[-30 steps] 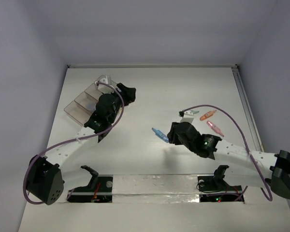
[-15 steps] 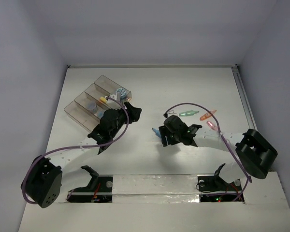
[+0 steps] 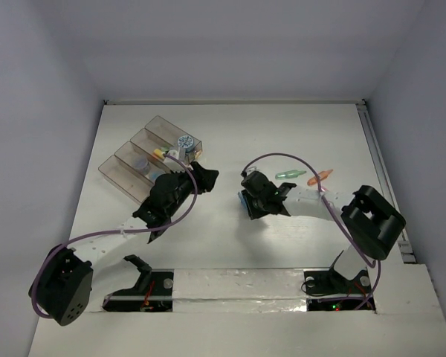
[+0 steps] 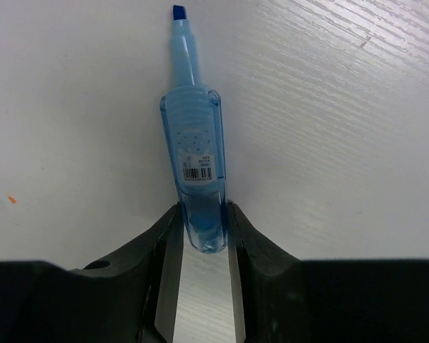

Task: Sort the stationery into containers
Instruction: Pick up the pen from the center of the board, then close the pen cap on the pen.

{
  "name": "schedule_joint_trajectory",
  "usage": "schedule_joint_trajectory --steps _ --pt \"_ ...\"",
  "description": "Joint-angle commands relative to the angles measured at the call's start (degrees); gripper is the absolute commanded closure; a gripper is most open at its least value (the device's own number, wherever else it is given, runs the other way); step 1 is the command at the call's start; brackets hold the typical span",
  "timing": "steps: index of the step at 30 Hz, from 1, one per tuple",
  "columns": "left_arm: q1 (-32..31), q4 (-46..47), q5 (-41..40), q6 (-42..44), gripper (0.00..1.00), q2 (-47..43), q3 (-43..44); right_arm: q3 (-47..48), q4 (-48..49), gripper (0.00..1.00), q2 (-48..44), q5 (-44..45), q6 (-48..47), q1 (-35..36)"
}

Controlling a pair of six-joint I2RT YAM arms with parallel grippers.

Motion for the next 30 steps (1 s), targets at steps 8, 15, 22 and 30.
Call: schedule_joint_trajectory --steps 8,15,22,30 --pt "-0.27 4.57 1.58 1.21 0.5 0.39 -0.45 2.65 -7.42 0.78 -5.42 -1.92 1.36 0.0" --pt "-0.27 4.92 4.63 0.94 0.5 1.89 0.17 6.86 -6.02 0.79 -13.95 -2.72 2.59 0.0" --pt "-0.27 6.94 7.91 0.24 0.5 1.36 -0.27 9.59 -2.5 0.8 -16.68 -3.86 2.94 0.0" --pt "-0.27 10.1 8.17 -7.65 0.46 2.5 -2.03 10.13 -1.54 0.82 -18.08 -2.19 4.26 0.0"
